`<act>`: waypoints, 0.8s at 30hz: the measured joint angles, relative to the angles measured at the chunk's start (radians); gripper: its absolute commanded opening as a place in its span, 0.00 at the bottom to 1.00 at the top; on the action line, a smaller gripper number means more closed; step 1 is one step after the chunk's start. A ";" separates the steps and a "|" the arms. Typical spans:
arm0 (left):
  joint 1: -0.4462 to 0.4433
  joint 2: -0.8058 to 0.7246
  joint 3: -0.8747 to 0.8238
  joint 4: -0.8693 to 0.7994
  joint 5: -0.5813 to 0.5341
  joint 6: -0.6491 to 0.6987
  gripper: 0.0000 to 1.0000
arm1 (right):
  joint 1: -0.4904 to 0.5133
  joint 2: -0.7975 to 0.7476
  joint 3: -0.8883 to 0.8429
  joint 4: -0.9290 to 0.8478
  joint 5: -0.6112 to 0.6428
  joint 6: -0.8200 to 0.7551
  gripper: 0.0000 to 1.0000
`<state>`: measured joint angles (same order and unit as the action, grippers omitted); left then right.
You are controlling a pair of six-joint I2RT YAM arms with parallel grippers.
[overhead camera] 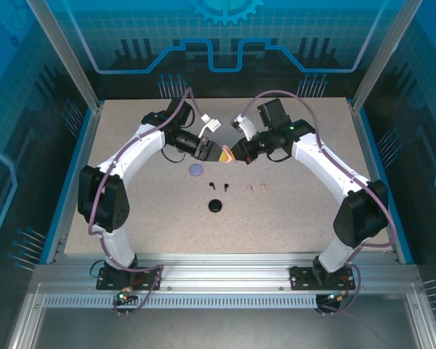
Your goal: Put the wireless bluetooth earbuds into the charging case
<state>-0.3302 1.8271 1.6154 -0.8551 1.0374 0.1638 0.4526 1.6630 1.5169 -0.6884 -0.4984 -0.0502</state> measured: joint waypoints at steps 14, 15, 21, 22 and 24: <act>0.002 0.000 0.000 0.026 0.005 -0.008 0.39 | 0.000 0.000 0.000 0.000 -0.001 0.000 0.00; 0.002 0.000 0.000 0.027 0.007 -0.008 0.39 | 0.000 0.000 0.000 0.000 -0.001 0.000 0.00; 0.002 0.000 0.000 0.029 0.008 -0.012 0.36 | 0.000 0.000 0.000 0.000 -0.001 0.000 0.00; 0.002 0.000 0.000 0.029 0.008 -0.012 0.35 | 0.000 0.000 0.000 0.000 -0.001 0.000 0.00; 0.001 0.000 0.000 0.029 0.008 -0.012 0.35 | 0.000 0.000 0.000 0.000 -0.001 0.000 0.00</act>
<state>-0.3294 1.8271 1.6154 -0.8257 1.0454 0.1516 0.4526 1.6630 1.5169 -0.6880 -0.4995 -0.0498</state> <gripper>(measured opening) 0.355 0.054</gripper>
